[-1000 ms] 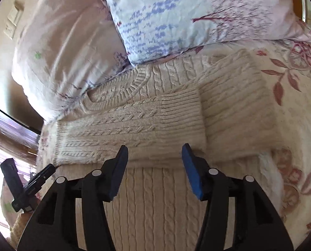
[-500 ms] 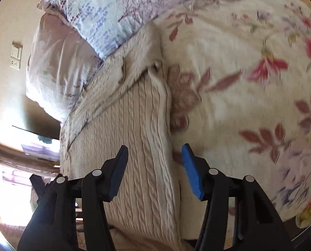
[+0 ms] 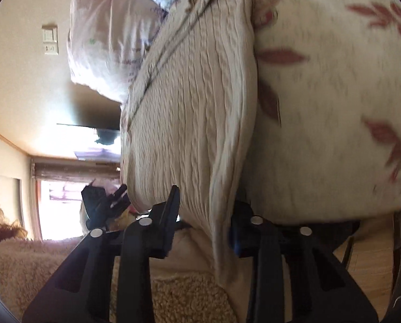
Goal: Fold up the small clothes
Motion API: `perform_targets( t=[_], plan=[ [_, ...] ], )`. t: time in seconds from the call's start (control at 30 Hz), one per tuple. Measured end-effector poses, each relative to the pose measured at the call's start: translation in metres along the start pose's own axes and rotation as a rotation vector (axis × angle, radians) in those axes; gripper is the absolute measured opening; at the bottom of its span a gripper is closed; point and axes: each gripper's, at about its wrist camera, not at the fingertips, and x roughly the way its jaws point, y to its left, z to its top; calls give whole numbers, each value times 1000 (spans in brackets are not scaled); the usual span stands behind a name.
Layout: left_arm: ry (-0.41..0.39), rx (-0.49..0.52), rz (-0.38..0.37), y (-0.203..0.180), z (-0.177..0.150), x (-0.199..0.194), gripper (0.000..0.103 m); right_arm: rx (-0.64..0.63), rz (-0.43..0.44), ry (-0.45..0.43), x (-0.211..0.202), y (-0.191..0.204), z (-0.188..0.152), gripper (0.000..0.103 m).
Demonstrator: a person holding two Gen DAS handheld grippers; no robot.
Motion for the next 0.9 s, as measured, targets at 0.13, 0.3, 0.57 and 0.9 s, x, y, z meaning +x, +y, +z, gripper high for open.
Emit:
perform_targets(
  t=[0.13,0.3,0.57,0.9],
  plan=[
    [40,1,-10,-4,-8,4,30,0,7,26,4,1,-12,27],
    [83,19,12,-11,-8,10,9,-38,2,44,13,12,-17,10],
    [-47,101,-28,-32,26,-10,7,-212,-19,-173,-14,61,14,8],
    [-295,122,-38,-55,120,-31,6,-423,-165,-494,-38,131,71,8]
  ],
)
